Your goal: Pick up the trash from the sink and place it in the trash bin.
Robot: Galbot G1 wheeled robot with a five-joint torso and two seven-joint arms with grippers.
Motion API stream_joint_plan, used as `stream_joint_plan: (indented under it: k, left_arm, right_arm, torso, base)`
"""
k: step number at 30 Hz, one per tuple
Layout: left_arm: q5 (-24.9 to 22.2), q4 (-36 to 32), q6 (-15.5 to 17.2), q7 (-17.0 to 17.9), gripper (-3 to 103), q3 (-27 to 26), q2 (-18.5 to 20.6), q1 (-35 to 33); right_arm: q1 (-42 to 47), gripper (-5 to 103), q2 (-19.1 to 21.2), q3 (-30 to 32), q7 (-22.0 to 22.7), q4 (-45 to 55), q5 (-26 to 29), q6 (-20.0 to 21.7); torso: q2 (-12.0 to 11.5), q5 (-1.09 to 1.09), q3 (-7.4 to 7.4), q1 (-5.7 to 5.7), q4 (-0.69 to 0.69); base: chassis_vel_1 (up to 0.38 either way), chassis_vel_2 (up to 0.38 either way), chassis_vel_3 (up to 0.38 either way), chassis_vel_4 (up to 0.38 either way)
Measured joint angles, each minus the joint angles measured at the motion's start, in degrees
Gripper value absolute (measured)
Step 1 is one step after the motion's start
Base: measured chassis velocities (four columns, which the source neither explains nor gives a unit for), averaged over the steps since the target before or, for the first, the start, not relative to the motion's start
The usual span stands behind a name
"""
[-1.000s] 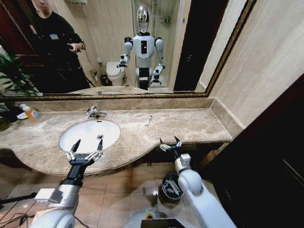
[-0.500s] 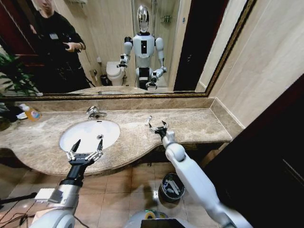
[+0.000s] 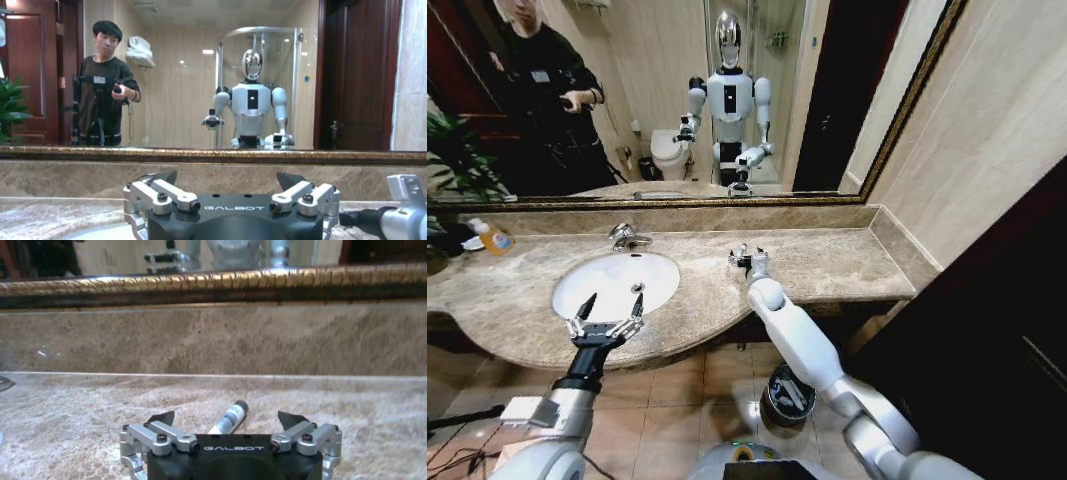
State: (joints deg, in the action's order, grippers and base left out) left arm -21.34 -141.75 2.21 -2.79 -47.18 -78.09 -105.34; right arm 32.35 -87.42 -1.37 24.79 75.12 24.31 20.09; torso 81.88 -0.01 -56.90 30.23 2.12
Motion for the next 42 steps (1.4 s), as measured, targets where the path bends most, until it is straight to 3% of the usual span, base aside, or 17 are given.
stream_joint_plan:
  k: [9, 10, 12, 15, 19, 33, 36, 38, 41, 42]
  left_arm:
    - [0.0, 0.0, 0.0, 0.0, 100, 0.0, 0.0, 0.0]
    - [0.0, 0.0, 0.0, 0.0, 100, 0.0, 0.0, 0.0]
    - [0.0, 0.0, 0.0, 0.0, 100, 0.0, 0.0, 0.0]
    - [0.0, 0.0, 0.0, 0.0, 100, 0.0, 0.0, 0.0]
    - [0.0, 0.0, 0.0, 0.0, 100, 0.0, 0.0, 0.0]
    - [0.0, 0.0, 0.0, 0.0, 100, 0.0, 0.0, 0.0]
    - [0.0, 0.0, 0.0, 0.0, 100, 0.0, 0.0, 0.0]
    - [0.0, 0.0, 0.0, 0.0, 100, 0.0, 0.0, 0.0]
    - [0.0, 0.0, 0.0, 0.0, 100, 0.0, 0.0, 0.0]
    - [0.0, 0.0, 0.0, 0.0, 100, 0.0, 0.0, 0.0]
  right_arm:
    - [-1.3, 101, -2.6, 1.3, 1.2, -3.9, 0.4, -0.9]
    - [-1.3, 94, -2.8, 1.4, 1.2, -4.3, 0.0, -1.1]
    - [-1.3, 94, -2.9, 1.4, 1.2, -4.5, -0.3, -1.2]
    - [-1.1, 78, -3.2, 1.4, 0.7, -4.8, -0.8, -1.7]
    - [-1.1, 70, -3.4, 1.5, 0.1, -5.4, -1.6, -2.1]
    - [-0.6, 66, -3.3, 1.1, -0.7, -6.3, -2.8, -2.4]
    - [-0.5, 57, -3.2, 1.1, -0.9, -6.6, -3.0, -2.4]
    - [-0.5, 57, -3.2, 1.0, -0.9, -6.6, -3.0, -2.4]
    - [-0.2, 43, -3.1, 1.0, -1.4, -7.0, -3.8, -2.8]
    - [-0.2, 43, -3.1, 1.0, -1.4, -7.0, -3.8, -2.8]
  torso:
    - [0.0, 0.0, 0.0, 0.0, 0.0]
    - [0.0, 0.0, 0.0, 0.0, -0.01]
    - [0.0, 0.0, 0.0, 0.0, -0.01]
    - [0.0, 0.01, 0.0, 0.0, -0.01]
    - [0.0, 0.0, 0.0, 0.0, -0.01]
    - [0.0, 0.01, 0.0, 0.0, -0.01]
    - [0.0, 0.01, 0.0, 0.0, -0.01]
    - [0.0, 0.01, 0.0, 0.0, -0.01]
    - [0.0, 0.0, 0.01, 0.0, -0.01]
    - [0.0, 0.0, 0.01, 0.0, -0.01]
  base:
    - [0.0, 0.0, 0.0, 0.0]
    - [0.0, 0.0, 0.0, 0.0]
    - [0.0, 0.0, 0.0, 0.0]
    - [0.0, 0.0, 0.0, 0.0]
    - [0.0, 0.0, 0.0, 0.0]
    - [0.0, 0.0, 0.0, 0.0]
    - [0.0, 0.0, 0.0, 0.0]
    - [0.0, 0.0, 0.0, 0.0]
    - [0.0, 0.0, 0.0, 0.0]
    - [0.0, 0.0, 0.0, 0.0]
